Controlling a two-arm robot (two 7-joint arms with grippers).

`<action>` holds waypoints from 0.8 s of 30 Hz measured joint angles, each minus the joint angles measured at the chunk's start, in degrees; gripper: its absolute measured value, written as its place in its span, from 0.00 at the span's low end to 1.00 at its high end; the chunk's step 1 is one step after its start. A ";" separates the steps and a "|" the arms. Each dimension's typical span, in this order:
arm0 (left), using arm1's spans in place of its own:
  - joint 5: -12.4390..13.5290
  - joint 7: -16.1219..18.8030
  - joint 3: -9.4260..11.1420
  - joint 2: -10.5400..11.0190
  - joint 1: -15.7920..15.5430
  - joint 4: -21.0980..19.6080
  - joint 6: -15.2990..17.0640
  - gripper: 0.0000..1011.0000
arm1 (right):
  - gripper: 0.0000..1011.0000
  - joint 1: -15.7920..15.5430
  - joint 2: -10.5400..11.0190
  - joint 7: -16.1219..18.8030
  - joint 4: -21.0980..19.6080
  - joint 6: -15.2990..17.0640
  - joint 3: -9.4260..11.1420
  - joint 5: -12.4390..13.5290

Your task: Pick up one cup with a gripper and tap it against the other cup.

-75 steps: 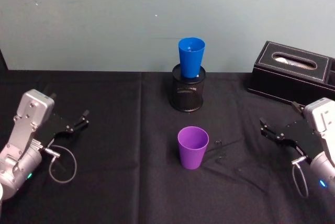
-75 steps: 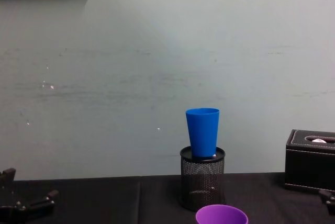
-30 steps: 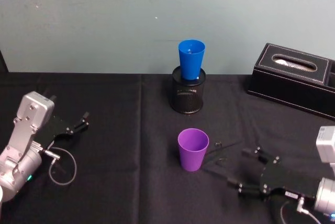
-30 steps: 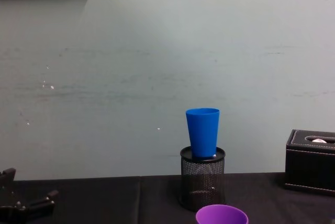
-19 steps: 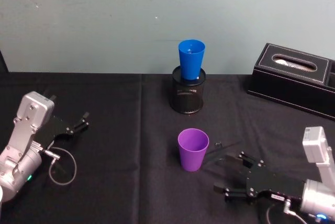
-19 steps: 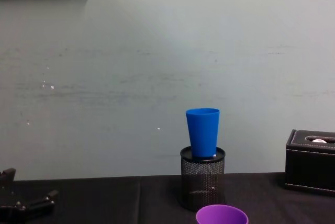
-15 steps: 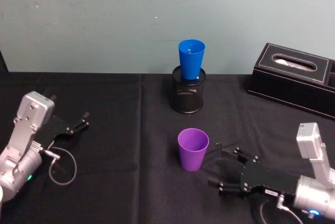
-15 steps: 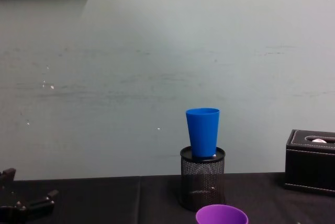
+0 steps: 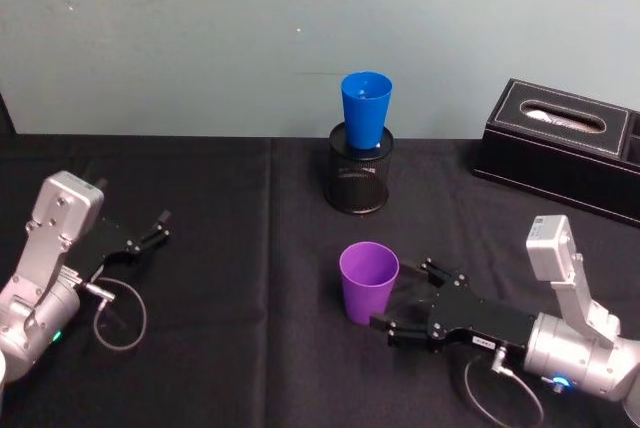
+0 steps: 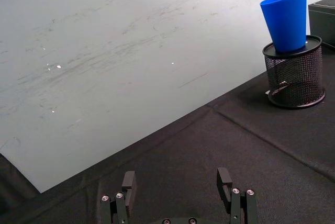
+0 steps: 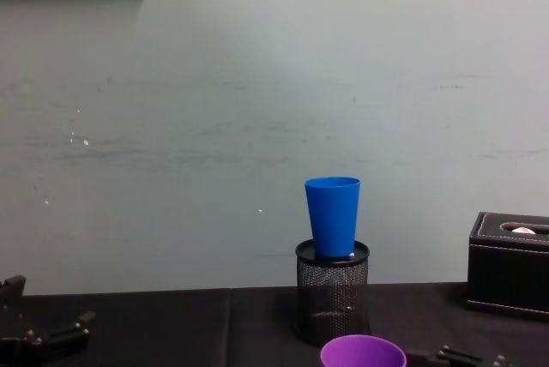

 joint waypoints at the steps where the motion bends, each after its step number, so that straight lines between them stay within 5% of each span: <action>1: 0.00 0.00 0.00 0.00 0.00 0.00 0.00 1.00 | 0.99 0.17 -0.20 -0.07 0.24 -0.12 -0.04 -0.20; 24: 0.00 0.00 0.00 0.00 0.00 0.00 0.00 1.00 | 0.99 3.45 -6.20 -2.29 7.16 -2.25 0.48 -3.52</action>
